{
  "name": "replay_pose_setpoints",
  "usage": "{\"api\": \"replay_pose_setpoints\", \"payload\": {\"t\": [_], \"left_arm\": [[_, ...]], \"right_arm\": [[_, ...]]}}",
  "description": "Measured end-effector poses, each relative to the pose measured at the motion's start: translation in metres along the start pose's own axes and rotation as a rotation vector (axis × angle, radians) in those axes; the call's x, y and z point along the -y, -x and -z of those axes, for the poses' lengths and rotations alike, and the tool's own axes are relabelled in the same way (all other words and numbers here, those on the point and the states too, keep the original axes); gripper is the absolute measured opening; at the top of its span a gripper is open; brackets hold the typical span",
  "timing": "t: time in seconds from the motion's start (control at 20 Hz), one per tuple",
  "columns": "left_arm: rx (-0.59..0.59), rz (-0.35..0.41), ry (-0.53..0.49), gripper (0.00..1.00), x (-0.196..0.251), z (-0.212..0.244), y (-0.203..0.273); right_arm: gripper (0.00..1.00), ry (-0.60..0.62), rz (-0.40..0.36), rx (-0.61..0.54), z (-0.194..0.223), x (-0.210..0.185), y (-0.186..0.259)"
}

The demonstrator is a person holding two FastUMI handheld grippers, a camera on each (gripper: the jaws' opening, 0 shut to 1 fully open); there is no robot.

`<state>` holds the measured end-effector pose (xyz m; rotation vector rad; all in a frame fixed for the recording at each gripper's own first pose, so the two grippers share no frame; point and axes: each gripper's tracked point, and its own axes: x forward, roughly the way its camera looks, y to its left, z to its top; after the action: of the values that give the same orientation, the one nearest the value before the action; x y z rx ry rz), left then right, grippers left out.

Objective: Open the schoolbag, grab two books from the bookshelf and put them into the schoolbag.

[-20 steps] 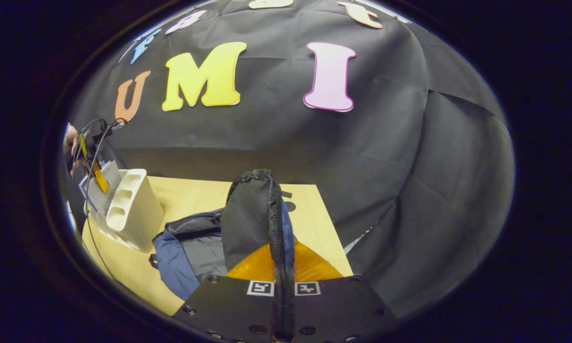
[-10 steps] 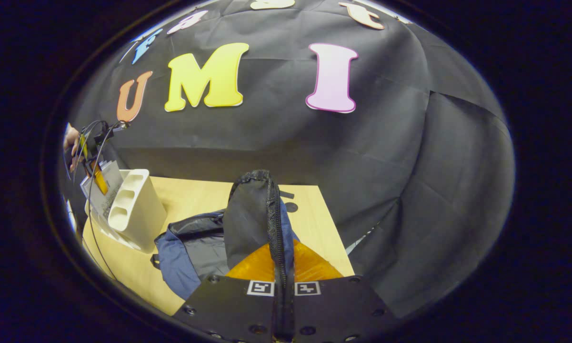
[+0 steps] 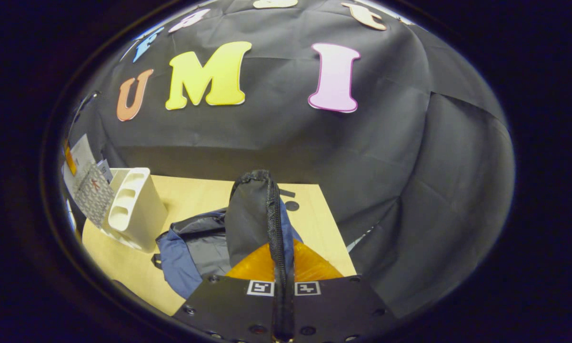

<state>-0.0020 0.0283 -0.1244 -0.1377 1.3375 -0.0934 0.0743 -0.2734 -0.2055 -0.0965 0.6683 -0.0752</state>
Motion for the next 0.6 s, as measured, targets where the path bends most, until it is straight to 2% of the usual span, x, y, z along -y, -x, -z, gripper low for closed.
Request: {"api": "replay_pose_setpoints", "payload": {"t": [0.2,0.35,0.6], "left_arm": [[0.084,0.137,0.062,0.41,0.022,0.015,0.047],[0.157,0.231,0.063,0.41,0.038,0.020,0.063],[0.196,0.496,0.167,0.41,0.105,0.036,0.065]], "right_arm": [[0.01,0.020,-0.004,-0.004,-0.001,-0.006,0.002],[0.01,0.029,-0.001,-0.007,-0.002,-0.008,0.002],[0.01,0.037,0.002,-0.013,-0.001,-0.007,0.002]]}}
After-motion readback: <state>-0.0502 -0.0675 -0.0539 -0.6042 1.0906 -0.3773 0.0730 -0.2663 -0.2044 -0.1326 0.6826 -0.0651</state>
